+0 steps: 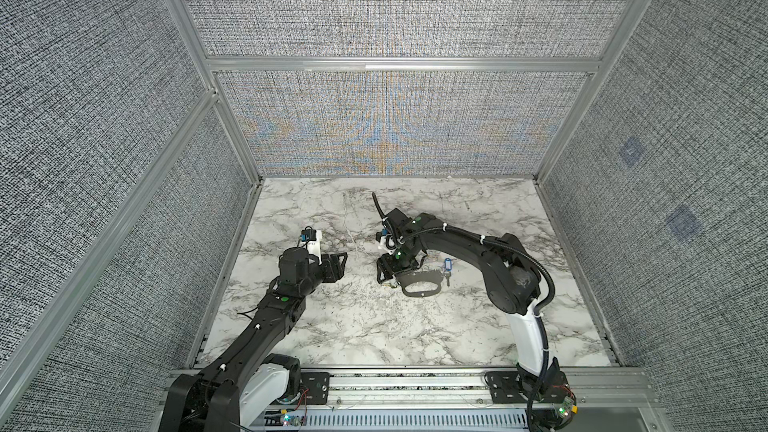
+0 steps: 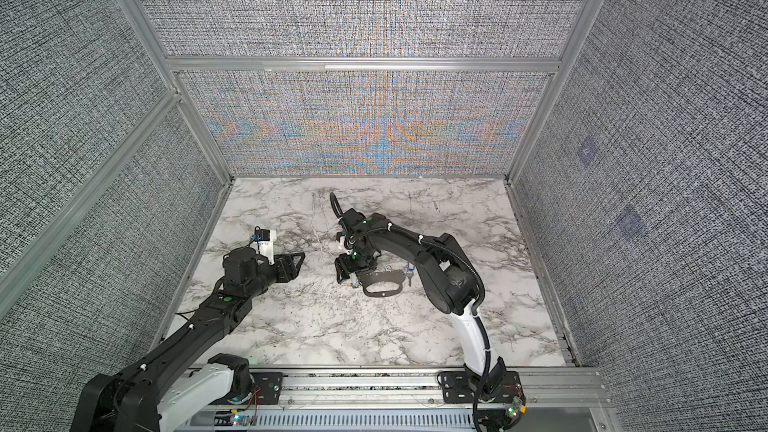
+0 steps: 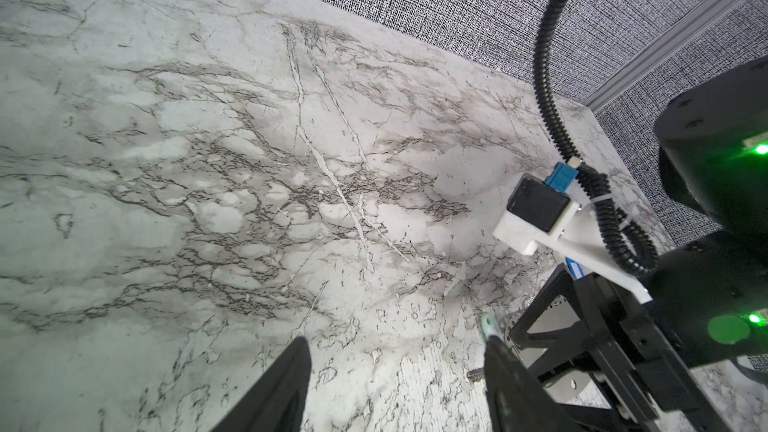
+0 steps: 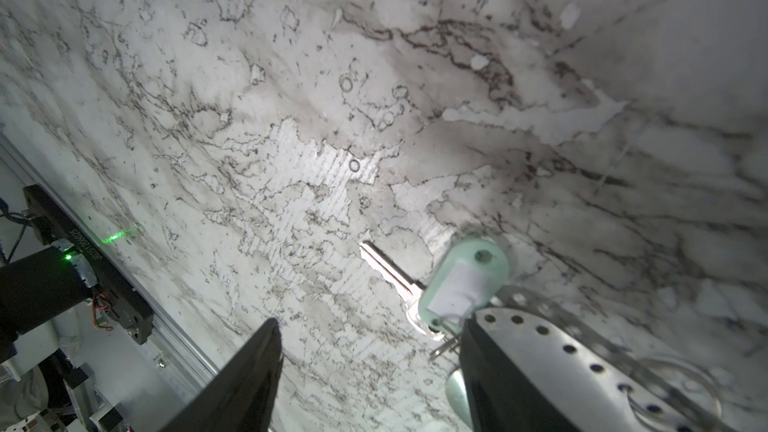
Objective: Remove the keys from the keyring
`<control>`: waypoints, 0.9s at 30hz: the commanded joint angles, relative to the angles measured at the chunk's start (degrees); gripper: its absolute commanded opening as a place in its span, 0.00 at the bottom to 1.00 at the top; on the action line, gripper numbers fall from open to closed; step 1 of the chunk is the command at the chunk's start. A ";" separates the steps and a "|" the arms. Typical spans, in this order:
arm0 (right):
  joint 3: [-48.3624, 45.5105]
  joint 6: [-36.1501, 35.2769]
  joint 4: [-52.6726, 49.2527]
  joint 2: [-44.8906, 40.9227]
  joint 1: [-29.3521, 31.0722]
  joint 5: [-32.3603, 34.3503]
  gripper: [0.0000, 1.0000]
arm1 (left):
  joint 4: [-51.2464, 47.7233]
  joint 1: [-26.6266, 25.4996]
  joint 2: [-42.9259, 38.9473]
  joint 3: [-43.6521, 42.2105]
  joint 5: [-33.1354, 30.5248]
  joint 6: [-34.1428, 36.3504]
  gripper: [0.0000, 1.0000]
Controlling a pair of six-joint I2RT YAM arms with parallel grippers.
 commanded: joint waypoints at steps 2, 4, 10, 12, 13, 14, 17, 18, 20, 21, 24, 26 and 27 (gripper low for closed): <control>-1.78 1.83 -0.73 -3.45 -0.01 6.11 0.66 | -1.34 -0.05 0.00 0.51 -0.32 1.29 0.68; -2.71 3.34 -0.70 -4.78 -0.02 9.07 0.61 | -1.13 -0.06 0.21 0.59 -0.33 1.40 0.68; -1.99 4.03 -2.51 -3.90 0.82 11.74 0.48 | -0.60 -0.05 1.40 1.12 0.30 1.22 0.67; -0.62 3.19 -3.83 -2.45 1.61 11.72 0.45 | -0.56 -0.06 1.58 1.21 0.38 1.39 0.67; 0.15 2.72 -4.58 -1.60 1.99 11.69 0.44 | -0.60 -0.01 1.59 1.21 0.38 1.38 0.67; 0.74 2.40 -5.20 -0.85 2.32 11.72 0.43 | -0.55 -0.02 1.51 1.12 0.43 1.37 0.67; 2.40 2.18 -6.72 0.85 2.81 12.59 0.37 | -0.66 -0.06 1.10 0.86 0.29 1.42 0.67; 2.63 2.33 -7.09 1.16 2.88 13.34 0.37 | -0.70 -0.05 0.94 0.81 0.21 1.47 0.67; 2.61 2.62 -7.41 1.32 2.97 15.00 0.35 | -0.68 0.01 0.63 0.53 0.02 1.55 0.67; 2.51 2.75 -7.48 1.36 3.02 15.66 0.34 | -0.70 -0.07 0.45 0.51 -0.06 1.57 0.67; 2.19 3.14 -7.56 1.20 3.16 17.02 0.32 | -0.63 -0.12 0.34 0.46 -0.11 1.69 0.67; 2.23 3.01 -7.58 1.42 3.25 17.17 0.30 | -0.68 -0.04 0.52 0.53 -0.15 1.75 0.67; 2.28 2.92 -7.62 1.60 3.25 16.98 0.29 | -0.58 0.00 0.61 0.57 -0.12 1.74 0.67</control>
